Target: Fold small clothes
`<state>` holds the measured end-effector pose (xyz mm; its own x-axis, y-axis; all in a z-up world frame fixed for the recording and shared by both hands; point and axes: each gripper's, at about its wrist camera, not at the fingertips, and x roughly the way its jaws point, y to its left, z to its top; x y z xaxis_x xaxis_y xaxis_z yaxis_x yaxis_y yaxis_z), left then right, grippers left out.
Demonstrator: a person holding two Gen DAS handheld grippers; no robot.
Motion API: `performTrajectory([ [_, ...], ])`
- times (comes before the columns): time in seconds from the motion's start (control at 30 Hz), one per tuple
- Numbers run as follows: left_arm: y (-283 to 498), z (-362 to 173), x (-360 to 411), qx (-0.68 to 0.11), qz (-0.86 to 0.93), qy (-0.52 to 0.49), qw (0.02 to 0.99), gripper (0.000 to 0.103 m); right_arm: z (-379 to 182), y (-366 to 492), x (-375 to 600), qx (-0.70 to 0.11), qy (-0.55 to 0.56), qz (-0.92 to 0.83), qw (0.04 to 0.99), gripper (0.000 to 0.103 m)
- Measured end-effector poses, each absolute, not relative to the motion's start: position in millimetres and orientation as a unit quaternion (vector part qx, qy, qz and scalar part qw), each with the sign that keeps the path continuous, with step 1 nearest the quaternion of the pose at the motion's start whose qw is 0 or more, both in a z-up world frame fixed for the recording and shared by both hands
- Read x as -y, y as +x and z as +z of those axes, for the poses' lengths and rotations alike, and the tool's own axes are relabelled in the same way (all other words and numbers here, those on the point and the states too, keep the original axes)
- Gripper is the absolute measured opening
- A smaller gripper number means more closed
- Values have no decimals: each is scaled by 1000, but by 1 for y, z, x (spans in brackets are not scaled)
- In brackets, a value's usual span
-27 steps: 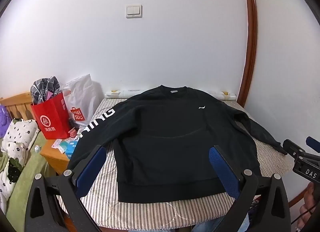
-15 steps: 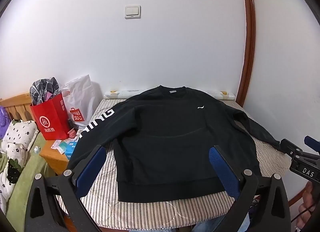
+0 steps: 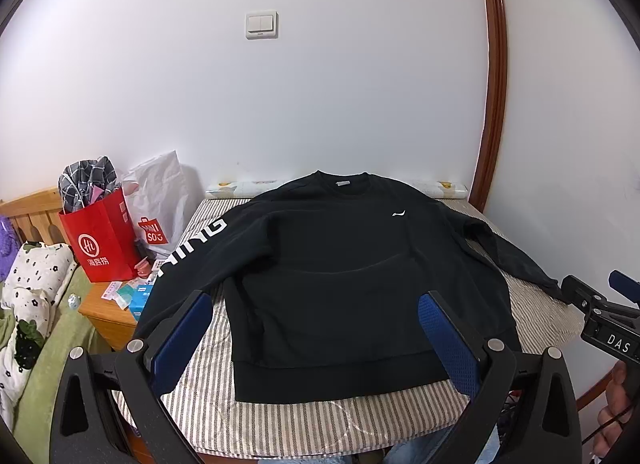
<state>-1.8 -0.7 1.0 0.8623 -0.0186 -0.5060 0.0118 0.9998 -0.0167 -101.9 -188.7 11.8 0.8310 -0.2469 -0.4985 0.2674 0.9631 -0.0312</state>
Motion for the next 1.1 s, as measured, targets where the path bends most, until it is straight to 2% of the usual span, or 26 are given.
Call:
performTrajectory([
  [1.1,-6,2,-3,-263,-5,-8,965,103,16,-109,182,-249,15,-131,960,103],
])
